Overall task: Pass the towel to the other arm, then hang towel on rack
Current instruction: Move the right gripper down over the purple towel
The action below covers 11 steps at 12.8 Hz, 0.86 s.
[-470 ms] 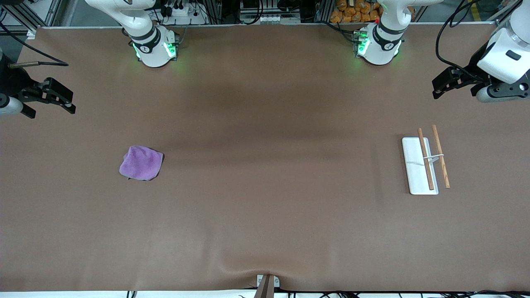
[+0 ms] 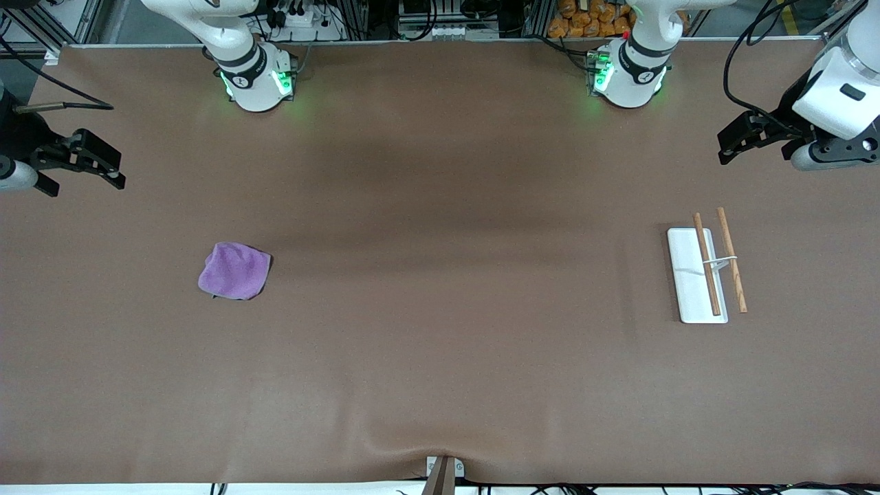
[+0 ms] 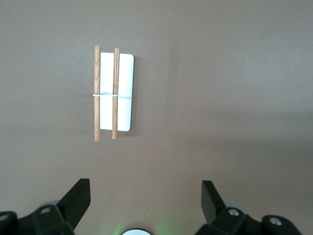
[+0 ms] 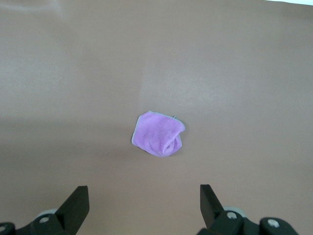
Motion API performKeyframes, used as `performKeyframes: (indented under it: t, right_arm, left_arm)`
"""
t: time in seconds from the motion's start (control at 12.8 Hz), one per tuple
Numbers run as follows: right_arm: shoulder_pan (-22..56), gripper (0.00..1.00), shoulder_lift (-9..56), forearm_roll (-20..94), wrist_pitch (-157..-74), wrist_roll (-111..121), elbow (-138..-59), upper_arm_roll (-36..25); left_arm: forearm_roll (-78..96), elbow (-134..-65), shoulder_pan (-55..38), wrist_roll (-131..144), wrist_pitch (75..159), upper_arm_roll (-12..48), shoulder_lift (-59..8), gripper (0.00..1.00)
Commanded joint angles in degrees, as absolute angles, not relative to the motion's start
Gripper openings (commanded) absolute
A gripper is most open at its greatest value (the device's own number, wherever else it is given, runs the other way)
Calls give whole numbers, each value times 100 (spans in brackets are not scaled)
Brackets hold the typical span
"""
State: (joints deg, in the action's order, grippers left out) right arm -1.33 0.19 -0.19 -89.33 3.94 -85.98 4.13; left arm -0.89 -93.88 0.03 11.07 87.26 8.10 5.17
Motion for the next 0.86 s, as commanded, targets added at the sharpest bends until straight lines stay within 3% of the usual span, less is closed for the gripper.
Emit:
performKeyframes:
  t: [0.0, 0.23, 0.78]
  right_arm:
    - [-185, 100, 210, -88, -8868, 325, -8429, 431]
    - [-219, 100, 1017, -114, -9412, 369, -8429, 396]
    - [-650, 100, 1476, 79, -9316, 660, -8788, 396]
  left_arm:
    - [-27, -9325, 26, 967, 8622, 791, 518, 100]
    - [-35, -9369, 0, 967, 8622, 791, 510, 100]
    - [-35, -9404, 0, 940, 8622, 800, 519, 100]
